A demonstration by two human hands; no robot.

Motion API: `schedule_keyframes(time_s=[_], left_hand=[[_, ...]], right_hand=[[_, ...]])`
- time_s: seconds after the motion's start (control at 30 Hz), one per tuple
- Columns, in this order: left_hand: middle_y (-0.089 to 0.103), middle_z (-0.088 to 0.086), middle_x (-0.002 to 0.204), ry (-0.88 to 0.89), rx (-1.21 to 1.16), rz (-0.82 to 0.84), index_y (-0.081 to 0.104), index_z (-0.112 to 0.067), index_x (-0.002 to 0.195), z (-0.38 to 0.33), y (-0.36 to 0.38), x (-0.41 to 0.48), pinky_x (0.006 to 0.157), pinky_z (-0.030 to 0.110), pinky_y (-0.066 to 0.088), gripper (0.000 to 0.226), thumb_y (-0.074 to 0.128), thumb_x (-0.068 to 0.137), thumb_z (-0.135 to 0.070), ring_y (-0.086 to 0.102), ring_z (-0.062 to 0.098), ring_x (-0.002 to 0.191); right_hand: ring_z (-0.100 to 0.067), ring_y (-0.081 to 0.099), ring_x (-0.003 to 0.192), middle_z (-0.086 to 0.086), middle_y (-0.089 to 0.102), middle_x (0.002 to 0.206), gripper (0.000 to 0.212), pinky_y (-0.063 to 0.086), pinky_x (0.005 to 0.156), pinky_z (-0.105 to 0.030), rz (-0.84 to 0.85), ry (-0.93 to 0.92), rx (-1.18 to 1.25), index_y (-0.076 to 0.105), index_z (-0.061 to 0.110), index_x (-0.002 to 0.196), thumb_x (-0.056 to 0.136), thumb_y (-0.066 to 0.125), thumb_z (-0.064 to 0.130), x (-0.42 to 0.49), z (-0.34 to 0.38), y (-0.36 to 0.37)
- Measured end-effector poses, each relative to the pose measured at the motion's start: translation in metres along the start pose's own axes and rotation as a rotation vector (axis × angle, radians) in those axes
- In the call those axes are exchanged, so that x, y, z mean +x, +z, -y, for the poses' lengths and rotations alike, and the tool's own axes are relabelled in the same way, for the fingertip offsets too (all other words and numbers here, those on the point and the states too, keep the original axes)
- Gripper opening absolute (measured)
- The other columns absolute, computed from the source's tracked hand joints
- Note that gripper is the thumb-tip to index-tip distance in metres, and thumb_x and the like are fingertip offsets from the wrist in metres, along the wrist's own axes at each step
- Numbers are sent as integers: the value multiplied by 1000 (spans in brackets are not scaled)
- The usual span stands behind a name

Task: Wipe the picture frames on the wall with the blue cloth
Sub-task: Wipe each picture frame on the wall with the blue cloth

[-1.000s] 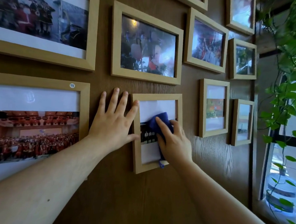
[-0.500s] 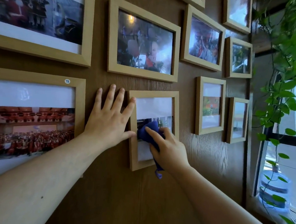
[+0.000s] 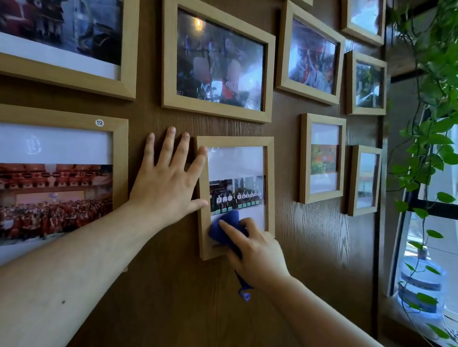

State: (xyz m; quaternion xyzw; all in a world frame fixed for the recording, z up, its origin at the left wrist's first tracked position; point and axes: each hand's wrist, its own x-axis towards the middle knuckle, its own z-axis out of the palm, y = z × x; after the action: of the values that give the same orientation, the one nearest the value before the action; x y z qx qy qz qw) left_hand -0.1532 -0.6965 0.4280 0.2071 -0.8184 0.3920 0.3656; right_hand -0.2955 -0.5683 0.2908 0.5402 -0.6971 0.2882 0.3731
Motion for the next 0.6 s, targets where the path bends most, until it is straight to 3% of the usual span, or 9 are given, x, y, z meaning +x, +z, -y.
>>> schedule_keyframes(time_s=[0.1,0.33,0.6], left_hand=[[12,21,160,-2,0,0,5,-21,150,0,0,1,116,64,0,108,48,71,-81,-2,43,147],[15,21,159,-11,-5,15,7,-22,150,0,-3,0,115,64,1,108,51,70,-80,-1,42,147],[10,18,161,29,-37,71,0,-24,151,7,-13,-4,118,61,2,101,39,76,-80,-4,39,148]], right_hand=[[-17,54,65,-8,57,105,53,37,46,-22,9,-1,42,50,26,131,80,65,32,-4,2,1],[-21,59,84,-3,56,105,43,47,54,-31,95,91,-72,54,33,127,85,56,37,-11,-35,-12],[-25,59,71,-5,56,96,43,36,46,-27,36,218,-152,56,26,122,81,63,27,-4,-48,-42]])
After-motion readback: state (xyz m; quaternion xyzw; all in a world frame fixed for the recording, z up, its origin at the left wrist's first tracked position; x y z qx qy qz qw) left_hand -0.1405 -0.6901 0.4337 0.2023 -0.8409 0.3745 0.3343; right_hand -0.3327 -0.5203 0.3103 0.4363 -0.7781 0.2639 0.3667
